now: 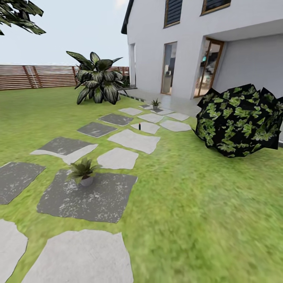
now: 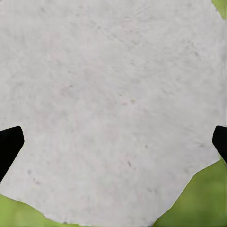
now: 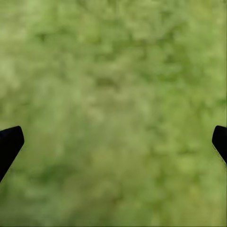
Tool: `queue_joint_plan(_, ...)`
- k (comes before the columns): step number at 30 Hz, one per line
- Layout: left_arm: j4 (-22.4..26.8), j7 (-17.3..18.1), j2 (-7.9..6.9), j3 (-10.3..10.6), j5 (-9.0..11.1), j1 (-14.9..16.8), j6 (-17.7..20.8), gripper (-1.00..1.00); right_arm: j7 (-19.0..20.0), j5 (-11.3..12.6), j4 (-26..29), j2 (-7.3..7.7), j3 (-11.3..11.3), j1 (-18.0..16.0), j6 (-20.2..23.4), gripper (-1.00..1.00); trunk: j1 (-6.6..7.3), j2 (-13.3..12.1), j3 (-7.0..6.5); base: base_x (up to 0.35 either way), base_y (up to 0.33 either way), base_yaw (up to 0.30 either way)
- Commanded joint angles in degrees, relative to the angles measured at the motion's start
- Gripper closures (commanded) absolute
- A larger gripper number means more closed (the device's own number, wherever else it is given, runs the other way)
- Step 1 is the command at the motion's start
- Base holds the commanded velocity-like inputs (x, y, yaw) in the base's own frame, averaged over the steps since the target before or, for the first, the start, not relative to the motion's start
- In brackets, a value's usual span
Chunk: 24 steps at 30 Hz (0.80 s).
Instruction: Pick up the pesticide atomizer in the garden and spray insectifuge to fully cover both potted plants in the garden.
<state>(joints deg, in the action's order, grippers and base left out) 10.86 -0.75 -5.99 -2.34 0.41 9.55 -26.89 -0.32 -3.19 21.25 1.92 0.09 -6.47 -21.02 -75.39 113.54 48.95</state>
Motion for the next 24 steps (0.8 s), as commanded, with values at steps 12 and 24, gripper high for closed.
queue_joint_plan(12, -0.04, 0.03, 0.01, -0.2, 0.06, 0.03, -0.18, -1.0, 0.05, -0.24, -0.24, 0.01, 0.0, -0.03, -0.11, -1.0, -0.03, 0.02, 0.05, 0.333, -0.111, 0.0)
queue_joint_plan(24, -0.03, 0.01, -0.03, -0.21, 0.03, 0.03, -0.18, -1.0, 0.05, -0.27, -0.24, 0.01, 0.08, -0.03, -0.12, -1.0, -0.03, 0.02, 0.05, 0.332, -0.117, 0.0)
